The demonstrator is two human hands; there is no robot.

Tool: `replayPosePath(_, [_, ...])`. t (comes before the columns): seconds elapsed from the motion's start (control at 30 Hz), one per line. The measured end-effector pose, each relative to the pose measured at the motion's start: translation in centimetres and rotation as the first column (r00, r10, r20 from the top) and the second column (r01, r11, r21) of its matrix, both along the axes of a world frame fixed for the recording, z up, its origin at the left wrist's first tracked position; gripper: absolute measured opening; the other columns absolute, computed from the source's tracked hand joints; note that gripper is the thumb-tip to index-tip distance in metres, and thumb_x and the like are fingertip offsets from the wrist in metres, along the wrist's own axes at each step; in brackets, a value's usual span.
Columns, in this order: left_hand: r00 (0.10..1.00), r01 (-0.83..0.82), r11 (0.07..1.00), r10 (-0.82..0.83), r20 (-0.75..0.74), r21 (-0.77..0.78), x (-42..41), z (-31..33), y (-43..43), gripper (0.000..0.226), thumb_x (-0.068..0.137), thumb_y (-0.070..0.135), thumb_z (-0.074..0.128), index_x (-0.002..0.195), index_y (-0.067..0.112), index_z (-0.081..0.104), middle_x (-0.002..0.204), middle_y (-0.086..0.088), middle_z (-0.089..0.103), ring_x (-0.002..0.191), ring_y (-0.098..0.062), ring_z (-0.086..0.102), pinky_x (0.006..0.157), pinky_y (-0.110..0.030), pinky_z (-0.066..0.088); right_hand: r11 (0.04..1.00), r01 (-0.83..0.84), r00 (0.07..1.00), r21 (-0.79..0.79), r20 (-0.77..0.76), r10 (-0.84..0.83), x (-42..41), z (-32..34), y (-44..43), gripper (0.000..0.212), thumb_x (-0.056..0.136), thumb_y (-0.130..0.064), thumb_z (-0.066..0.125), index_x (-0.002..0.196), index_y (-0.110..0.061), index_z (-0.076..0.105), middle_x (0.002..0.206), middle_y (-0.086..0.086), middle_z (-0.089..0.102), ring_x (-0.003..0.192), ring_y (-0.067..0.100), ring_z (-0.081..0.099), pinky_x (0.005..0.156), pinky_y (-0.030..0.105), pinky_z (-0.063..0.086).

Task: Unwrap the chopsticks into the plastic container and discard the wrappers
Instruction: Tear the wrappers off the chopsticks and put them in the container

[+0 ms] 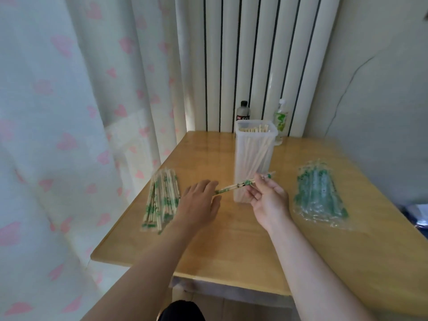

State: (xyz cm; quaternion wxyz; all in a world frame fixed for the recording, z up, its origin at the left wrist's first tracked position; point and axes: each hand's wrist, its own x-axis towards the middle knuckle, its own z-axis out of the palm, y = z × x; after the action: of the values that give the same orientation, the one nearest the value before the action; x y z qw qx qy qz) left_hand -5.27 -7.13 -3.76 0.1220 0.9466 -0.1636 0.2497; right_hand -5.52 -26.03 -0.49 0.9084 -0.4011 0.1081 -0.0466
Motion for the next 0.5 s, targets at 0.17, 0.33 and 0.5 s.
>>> replayPosePath(0.17, [1.000,-0.019,0.997,0.018,0.023,0.070,0.5,-1.0,-2.2,0.032,0.098,0.040,0.044,0.092,0.017,0.065,0.079,-0.002,0.060,0.061,-0.028,0.063,0.041,-0.030,0.037,0.997,0.066,0.997,0.025,-0.027,-0.066,-0.3,0.2,-4.6,0.014,0.091,0.000,0.070,0.105,0.001,0.070,0.078,0.011,0.065,0.070,0.023,0.062,0.068,0.031,0.052])
replayPosePath(0.33, [0.981,-0.099,0.979,0.066,0.182,0.180,0.4,-0.9,-4.9,0.035,0.097,0.041,0.040,0.075,0.019,0.056,0.060,0.003,0.054,0.037,-0.026,0.051,0.036,-0.024,0.024,0.999,0.027,0.999,-0.032,-0.034,-0.029,-0.6,0.4,-5.2,0.015,0.092,-0.005,0.071,0.104,0.003,0.072,0.075,0.009,0.063,0.064,0.019,0.060,0.062,0.029,0.048])
replayPosePath(0.5, [0.977,-0.086,0.982,0.049,0.209,0.171,0.5,0.2,-6.0,0.034,0.099,0.038,0.039,0.074,0.017,0.051,0.056,0.004,0.049,0.032,-0.024,0.044,0.038,-0.020,0.020,0.998,-0.021,0.999,-0.051,-0.031,0.019,-1.4,0.9,-4.4,0.015,0.091,-0.008,0.075,0.103,0.000,0.076,0.075,0.006,0.067,0.068,0.020,0.060,0.064,0.032,0.047])
